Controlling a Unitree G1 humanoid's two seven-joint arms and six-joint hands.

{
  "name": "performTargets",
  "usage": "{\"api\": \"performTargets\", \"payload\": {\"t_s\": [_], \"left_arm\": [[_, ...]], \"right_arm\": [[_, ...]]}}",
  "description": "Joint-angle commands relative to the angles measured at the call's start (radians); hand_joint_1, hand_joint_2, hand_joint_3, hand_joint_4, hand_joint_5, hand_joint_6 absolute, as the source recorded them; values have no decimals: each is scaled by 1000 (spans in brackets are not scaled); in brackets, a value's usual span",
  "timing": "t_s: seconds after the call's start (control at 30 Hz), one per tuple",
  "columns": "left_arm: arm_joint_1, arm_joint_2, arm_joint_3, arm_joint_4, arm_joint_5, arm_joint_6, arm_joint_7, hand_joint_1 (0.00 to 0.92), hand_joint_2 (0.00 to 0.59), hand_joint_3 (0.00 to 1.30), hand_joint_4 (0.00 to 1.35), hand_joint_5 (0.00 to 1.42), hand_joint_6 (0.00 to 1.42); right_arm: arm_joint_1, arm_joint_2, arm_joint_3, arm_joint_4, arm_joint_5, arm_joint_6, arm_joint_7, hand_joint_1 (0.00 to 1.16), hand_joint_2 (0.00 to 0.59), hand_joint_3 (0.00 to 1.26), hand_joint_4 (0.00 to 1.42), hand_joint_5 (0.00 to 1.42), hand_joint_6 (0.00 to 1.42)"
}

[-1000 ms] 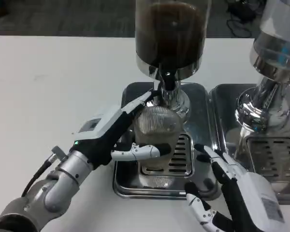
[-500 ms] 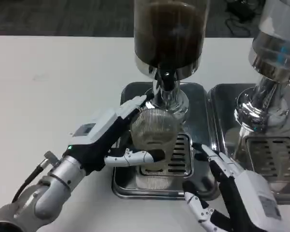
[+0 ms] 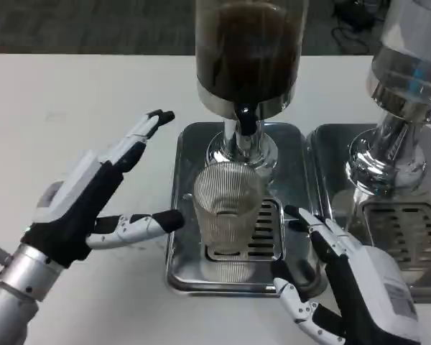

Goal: Grasp the cup under the faucet to collect the drink, then remove the cup.

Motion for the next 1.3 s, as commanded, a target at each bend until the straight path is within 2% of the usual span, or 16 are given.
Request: {"api": "performTargets", "payload": {"t_s": [0.03,0.13,0.2,0.3,0.4,0.43,0.53,0.63,0.8,0.9,1.13,1.3], "left_arm": [[109,49,74,-117,-95,-32,-52,91,25,119,22,130,140],[181,60,135,-184,-195,-52,-91,47,49,214,169,263,275],[217,57,180,-224,-319,-81,-125,23,58,283,273,362,365],[236,57,201,-294,-487,-71,-214,3,64,349,359,459,429],[230,68,195,-391,-681,3,-358,0,61,358,374,480,430],[221,76,191,-435,-766,60,-432,0,60,338,353,460,416],[187,82,199,-520,-939,213,-618,0,56,257,235,368,351],[139,66,227,-560,-1026,349,-764,0,48,132,92,287,295],[26,18,228,-572,-1086,551,-931,0,40,80,20,204,216],[-24,-20,235,-574,-1074,623,-984,0,39,57,0,180,196],[-114,-98,238,-528,-1001,705,-1047,0,35,48,0,167,174],[-158,-137,241,-479,-938,720,-1075,0,34,57,0,163,168]], "right_arm": [[-15,-10,-23,15,14,-15,-11,354,437,165,226,112,113],[-25,-12,-41,17,15,-14,-15,354,437,168,215,102,105],[-27,-13,-52,16,13,-14,-21,354,437,168,174,91,98],[-34,-14,-66,14,5,-10,-31,354,437,169,136,76,87],[-46,-13,-79,19,6,-9,-33,354,437,169,125,66,82],[-49,-13,-82,21,6,-8,-33,354,437,169,123,64,81],[-58,-13,-88,27,4,-5,-36,354,437,169,121,63,81],[-65,-12,-91,35,5,-1,-35,354,437,169,84,32,43],[-80,-3,-93,66,5,1,-47,340,446,157,27,0,18],[-85,3,-95,78,3,3,-58,336,446,148,21,0,5],[-76,13,-98,88,2,7,-89,334,446,147,20,0,2],[-73,20,-97,95,6,9,-102,321,453,148,37,0,1]]}}
